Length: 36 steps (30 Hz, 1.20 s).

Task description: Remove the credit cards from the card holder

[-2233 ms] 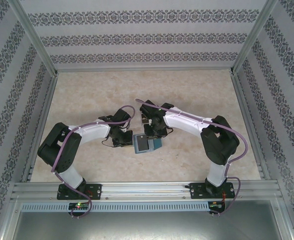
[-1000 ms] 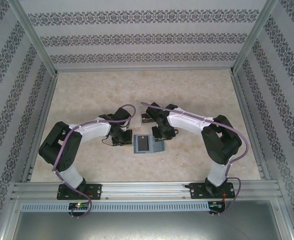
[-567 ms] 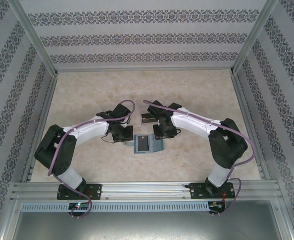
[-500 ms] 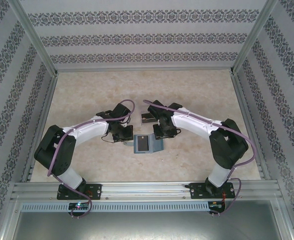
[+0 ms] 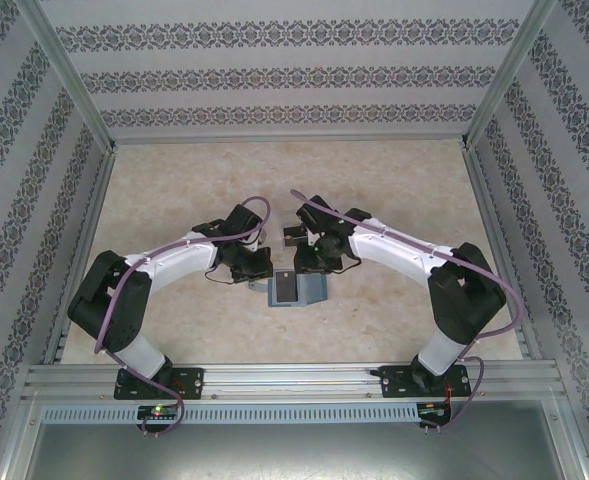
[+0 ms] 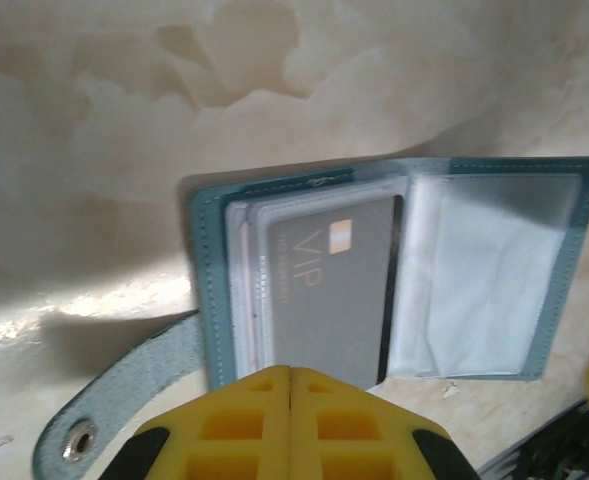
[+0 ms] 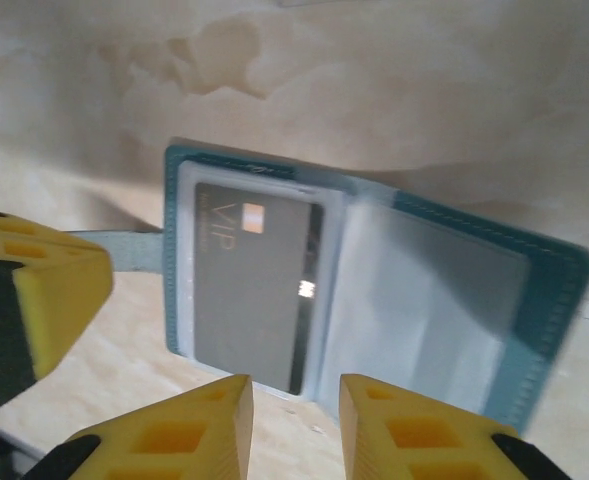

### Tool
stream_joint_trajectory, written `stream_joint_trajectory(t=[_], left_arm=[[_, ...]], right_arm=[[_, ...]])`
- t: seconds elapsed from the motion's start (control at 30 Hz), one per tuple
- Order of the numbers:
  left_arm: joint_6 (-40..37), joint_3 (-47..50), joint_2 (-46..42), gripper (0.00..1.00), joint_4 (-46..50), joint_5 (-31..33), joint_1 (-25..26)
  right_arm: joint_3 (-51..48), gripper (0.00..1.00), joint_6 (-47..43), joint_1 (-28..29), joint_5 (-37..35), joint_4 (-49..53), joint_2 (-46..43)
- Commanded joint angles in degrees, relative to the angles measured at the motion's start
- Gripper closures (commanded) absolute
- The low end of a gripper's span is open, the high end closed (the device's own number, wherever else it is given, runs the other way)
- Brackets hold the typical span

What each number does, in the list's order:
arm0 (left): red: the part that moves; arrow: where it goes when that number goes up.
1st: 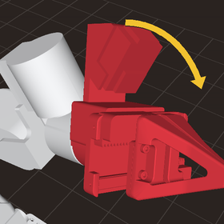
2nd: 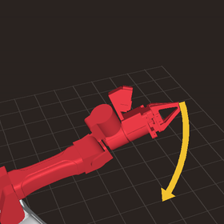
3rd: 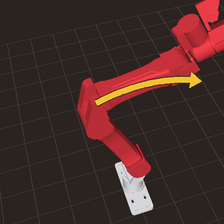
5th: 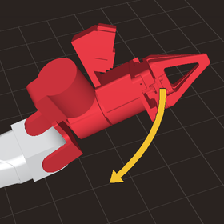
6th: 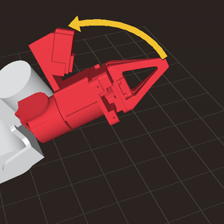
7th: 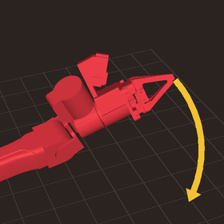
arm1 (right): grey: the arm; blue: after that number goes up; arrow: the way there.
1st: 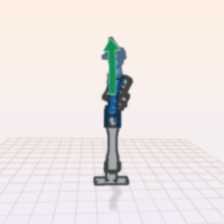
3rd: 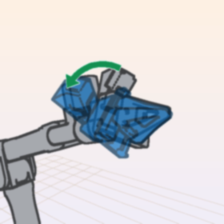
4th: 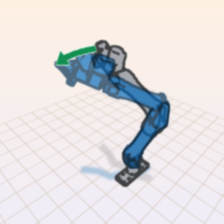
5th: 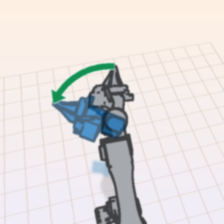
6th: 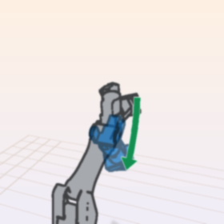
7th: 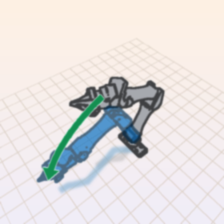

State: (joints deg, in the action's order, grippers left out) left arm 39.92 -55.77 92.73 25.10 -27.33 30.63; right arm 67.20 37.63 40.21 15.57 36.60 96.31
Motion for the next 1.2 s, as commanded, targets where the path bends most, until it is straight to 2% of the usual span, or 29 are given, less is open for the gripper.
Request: stream_joint_trajectory(t=[0.0, 0.47, 0.73, 1.17], left_arm=[[1.6, -1.8, 1.9, 0.98, -3.2, -2.2, 0.3], [2.3, -3.3, 8.0, 1.00, -5.4, -3.8, 2.3], [0.2, -4.4, 9.8, 1.00, -0.7, -1.8, 2.3], [-0.2, -4.3, 9.9, 1.00, -0.2, -1.6, 2.3]], right_arm=[[-2.6, 0.70, 3.0, -1.0, 5.8, -6.2, 2.2], [-8.1, 0.76, 6.2, -3.0, 9.1, -14.5, 4.1], [-8.5, 0.76, 7.7, -2.9, 11.6, -17.3, 5.5], [-8.1, 0.76, 7.7, -3.0, 12.3, -17.9, 8.0]])
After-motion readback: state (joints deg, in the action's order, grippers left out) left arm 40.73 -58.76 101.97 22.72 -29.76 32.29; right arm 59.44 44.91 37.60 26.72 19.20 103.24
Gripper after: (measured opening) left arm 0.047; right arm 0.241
